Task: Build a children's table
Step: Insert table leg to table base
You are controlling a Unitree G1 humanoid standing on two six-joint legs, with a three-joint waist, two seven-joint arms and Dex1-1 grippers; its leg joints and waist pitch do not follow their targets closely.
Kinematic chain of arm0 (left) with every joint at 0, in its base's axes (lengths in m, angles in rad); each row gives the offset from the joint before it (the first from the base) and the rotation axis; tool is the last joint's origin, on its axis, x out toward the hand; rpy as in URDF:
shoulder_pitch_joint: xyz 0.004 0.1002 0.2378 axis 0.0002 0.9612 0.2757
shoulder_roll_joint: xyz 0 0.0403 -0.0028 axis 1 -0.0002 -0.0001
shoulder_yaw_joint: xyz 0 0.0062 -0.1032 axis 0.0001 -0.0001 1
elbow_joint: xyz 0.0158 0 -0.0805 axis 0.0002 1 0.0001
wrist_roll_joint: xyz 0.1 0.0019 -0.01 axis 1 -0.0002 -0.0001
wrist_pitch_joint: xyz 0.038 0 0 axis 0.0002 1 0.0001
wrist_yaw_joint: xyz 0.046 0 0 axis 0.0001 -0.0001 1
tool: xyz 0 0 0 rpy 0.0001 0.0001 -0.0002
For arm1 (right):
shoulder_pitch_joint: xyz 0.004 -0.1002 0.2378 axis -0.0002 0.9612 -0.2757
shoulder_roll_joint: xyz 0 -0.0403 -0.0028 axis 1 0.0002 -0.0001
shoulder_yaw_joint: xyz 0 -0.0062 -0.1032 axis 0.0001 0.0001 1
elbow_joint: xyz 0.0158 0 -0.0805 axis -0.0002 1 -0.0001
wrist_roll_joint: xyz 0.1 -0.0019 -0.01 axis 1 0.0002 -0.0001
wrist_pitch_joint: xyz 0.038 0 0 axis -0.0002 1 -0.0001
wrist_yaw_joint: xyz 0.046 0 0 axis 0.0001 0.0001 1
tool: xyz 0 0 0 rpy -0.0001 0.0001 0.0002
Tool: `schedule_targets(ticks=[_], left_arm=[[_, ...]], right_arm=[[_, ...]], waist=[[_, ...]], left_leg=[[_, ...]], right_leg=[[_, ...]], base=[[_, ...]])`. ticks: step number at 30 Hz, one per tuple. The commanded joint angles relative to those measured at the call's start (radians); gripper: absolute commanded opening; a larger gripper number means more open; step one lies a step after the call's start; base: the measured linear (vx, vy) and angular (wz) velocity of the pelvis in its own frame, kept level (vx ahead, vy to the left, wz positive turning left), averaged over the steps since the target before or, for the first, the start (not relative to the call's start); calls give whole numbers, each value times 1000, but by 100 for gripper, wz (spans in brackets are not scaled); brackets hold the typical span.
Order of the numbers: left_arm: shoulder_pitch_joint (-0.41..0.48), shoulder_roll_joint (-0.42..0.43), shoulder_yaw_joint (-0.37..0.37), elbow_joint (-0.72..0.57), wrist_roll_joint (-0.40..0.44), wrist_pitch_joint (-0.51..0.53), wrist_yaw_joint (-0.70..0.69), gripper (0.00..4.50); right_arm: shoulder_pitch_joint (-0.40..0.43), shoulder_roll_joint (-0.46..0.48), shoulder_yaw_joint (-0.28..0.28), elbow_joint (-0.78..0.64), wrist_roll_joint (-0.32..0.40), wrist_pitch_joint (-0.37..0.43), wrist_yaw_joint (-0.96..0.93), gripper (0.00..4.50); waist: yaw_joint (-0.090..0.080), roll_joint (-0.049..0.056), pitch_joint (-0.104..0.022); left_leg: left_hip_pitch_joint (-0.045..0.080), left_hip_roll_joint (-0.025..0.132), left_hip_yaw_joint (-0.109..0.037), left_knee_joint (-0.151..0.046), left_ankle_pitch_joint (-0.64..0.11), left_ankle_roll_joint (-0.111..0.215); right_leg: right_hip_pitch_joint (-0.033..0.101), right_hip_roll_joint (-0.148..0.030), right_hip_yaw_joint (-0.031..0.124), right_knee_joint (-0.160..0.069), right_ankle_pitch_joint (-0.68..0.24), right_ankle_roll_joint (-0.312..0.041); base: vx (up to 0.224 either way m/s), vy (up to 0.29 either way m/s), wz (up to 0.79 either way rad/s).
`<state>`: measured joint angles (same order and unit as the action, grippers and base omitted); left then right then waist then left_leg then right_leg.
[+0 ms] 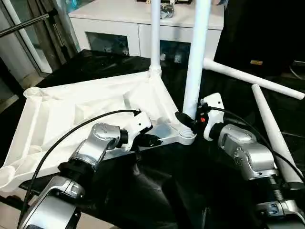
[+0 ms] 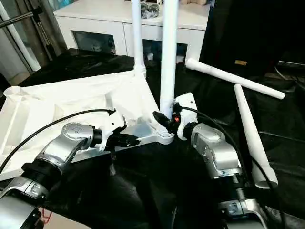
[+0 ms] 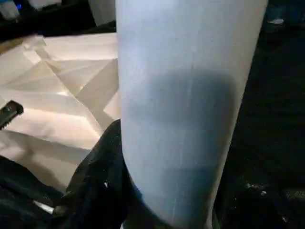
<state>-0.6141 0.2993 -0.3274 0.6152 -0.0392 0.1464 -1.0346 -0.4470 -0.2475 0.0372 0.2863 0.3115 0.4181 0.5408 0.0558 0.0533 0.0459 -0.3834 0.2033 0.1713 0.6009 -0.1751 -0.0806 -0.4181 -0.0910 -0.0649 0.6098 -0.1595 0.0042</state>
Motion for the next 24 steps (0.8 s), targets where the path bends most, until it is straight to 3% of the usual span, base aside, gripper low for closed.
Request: schedule_targets(ticks=[1,6,13,24], left_arm=[[6,-8,1,-20,-3,-16,-15,0],[-4,-11,6,-8,3,-22,-6,0],[-16,-14,14,14,10,-38,11,0],[-28,-23,27,42,19,-55,28,0]], right_arm=[[11,10,-13,19,17,-20,9,191],[66,41,-81,84,46,-90,14,191],[149,67,-123,120,52,-203,4,191],[245,96,-141,152,23,-385,-1,190]], waist=[[6,-10,-72],[6,-6,-72],[7,-2,-70],[9,3,-68]], left_leg=[[10,10,2,-68,-213,28],[11,11,1,-70,-227,30],[11,11,0,-73,-252,31],[13,12,-2,-79,-299,36]], right_leg=[[62,-40,32,-74,-238,-209],[60,-41,31,-76,-239,-216],[59,-42,30,-80,-257,-212],[54,-44,28,-92,-342,-187]], base=[[0,0,0],[0,0,0],[0,0,0],[0,0,0]])
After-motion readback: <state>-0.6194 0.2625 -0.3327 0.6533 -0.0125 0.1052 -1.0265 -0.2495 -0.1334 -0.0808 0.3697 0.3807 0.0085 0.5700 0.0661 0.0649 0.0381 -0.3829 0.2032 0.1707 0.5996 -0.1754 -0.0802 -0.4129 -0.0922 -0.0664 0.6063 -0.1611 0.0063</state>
